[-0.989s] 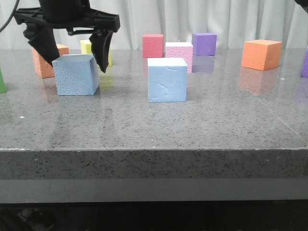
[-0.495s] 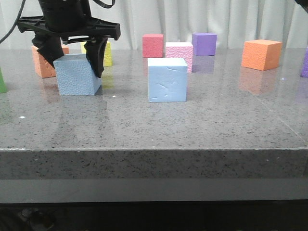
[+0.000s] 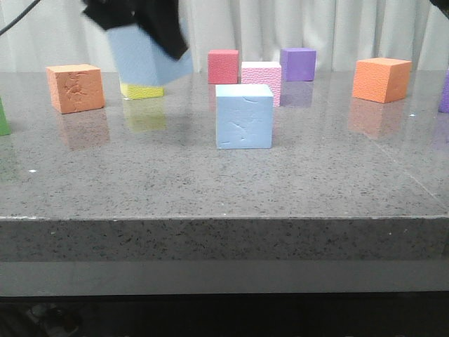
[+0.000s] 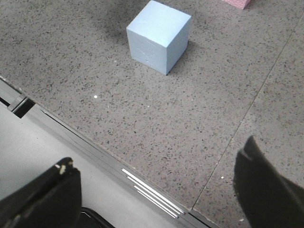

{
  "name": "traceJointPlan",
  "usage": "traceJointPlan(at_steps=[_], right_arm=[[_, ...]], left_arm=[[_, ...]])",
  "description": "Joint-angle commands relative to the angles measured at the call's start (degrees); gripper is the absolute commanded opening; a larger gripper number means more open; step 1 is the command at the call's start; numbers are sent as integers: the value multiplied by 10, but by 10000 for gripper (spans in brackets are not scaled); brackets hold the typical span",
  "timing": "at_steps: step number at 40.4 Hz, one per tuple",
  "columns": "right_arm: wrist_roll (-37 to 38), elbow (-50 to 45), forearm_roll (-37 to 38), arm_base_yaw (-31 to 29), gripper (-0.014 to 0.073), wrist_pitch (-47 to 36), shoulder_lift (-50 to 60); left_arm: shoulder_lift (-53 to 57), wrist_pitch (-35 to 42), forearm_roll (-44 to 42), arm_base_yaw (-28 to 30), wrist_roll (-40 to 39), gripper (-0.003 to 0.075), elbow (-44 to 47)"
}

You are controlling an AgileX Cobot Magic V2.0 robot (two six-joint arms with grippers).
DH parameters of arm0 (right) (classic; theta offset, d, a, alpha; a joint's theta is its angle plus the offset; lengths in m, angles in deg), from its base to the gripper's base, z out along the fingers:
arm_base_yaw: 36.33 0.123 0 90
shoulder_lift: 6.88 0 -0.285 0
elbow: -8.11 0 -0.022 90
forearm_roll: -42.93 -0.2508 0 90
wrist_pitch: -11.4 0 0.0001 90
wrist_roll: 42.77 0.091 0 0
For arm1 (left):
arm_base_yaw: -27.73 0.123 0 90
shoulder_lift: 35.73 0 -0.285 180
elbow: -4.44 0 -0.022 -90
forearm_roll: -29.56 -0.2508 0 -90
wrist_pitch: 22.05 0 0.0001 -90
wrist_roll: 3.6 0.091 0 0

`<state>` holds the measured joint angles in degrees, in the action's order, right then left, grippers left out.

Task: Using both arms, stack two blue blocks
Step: 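Lift the light-blue cube and carry it above the placed blue cube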

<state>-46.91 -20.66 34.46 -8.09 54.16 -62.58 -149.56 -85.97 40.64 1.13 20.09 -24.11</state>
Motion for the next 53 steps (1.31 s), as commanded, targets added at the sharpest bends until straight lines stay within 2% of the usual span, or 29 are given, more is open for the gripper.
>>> traceJointPlan(at_steps=[1,5,10,16,23,30,53], right_arm=[[2,15,0,-1,653,-37,5],[2,15,0,-1,653,-36,5],[2,15,0,-1,653,-36,5],[2,15,0,-1,653,-36,5],[2,15,0,-1,653,-36,5],[2,15,0,-1,653,-36,5],[2,15,0,-1,653,-35,5]], left_arm=[[34,-11,78,-4,160,356,-41],[34,-11,101,-16,264,356,-54],[33,4,108,-34,328,356,-55],[27,14,107,-62,368,356,-56],[7,2,104,-76,378,356,-83],[-30,-54,79,-76,380,356,-136],[-61,-36,85,-76,396,372,-138]])
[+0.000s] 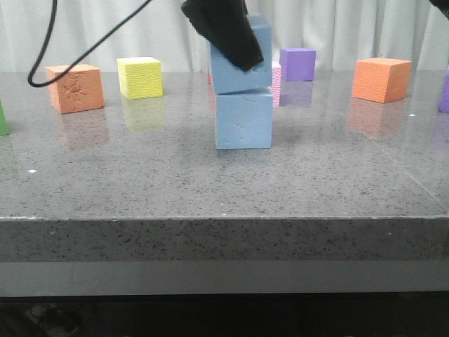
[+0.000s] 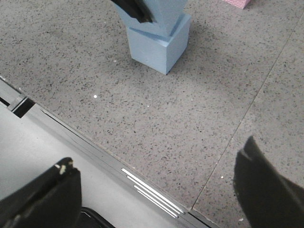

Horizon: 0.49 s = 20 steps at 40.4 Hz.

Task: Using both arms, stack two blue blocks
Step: 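Lower the cube onto the blue cube, open the left gripper, withdraw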

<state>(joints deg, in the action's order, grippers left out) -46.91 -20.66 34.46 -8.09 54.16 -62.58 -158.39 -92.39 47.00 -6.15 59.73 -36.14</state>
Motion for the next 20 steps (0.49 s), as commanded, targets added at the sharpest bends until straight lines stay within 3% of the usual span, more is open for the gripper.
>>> traceJointPlan(at_steps=[1,13,20], right_arm=[[2,15,0,-1,653,-35,5],[2,15,0,-1,653,-35,5],[2,15,0,-1,653,-35,5]], left_arm=[[27,30,23,-3,-1,384,-18],[27,31,27,-3,10,548,-18],[27,32,27,-3,10,573,-18]])
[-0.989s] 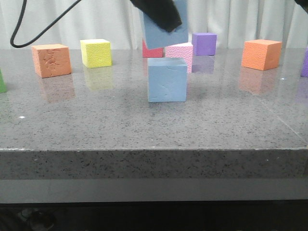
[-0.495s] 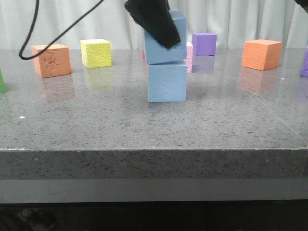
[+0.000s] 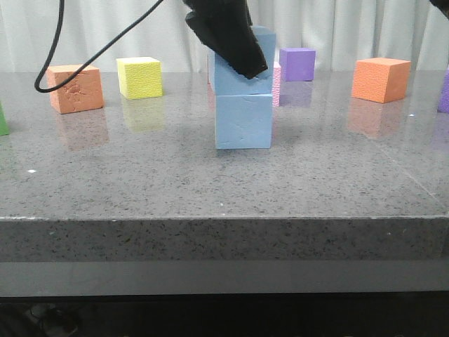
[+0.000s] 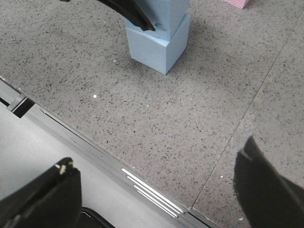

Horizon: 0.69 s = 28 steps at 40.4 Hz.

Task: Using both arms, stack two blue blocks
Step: 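Lower the cube onto the blue cube, open the left gripper, withdraw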

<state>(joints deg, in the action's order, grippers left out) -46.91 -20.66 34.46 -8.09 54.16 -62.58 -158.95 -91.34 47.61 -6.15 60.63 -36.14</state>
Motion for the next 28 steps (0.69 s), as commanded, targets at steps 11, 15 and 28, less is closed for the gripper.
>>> traceJointPlan(at_steps=[11,15,28], right_arm=[[2,15,0,-1,653,-35,5],[2,15,0,-1,653,-35,5],[2,15,0,-1,653,-35,5]], left_arm=[[59,33,25,-3,-17,571,-18],[78,36,26,-3,-30,569,-18],[158,7,23,0,-224,569,-21]])
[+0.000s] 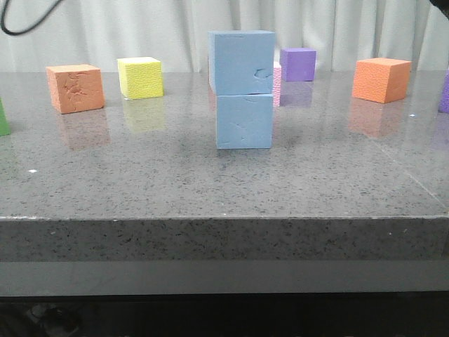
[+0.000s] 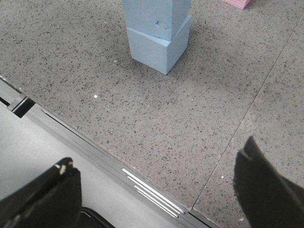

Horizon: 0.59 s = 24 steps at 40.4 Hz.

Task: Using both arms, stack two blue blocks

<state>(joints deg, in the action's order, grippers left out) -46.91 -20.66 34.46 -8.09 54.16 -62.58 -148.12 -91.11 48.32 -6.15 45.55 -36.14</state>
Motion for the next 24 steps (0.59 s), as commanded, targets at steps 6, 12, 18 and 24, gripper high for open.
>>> traceJointPlan(at_steps=[6,12,18,24], right_arm=[[2,15,0,-1,653,-35,5],[2,15,0,-1,653,-35,5],[2,15,0,-1,653,-36,5],[2,15,0,-1,653,-35,5]], left_arm=[[76,-40,13,0,-173,568,-21],[99,-46,-25,0,-307,568,-21],[122,-46,-69,0,-398,568,-19],[163,-41,-93,0,-415,568,14]])
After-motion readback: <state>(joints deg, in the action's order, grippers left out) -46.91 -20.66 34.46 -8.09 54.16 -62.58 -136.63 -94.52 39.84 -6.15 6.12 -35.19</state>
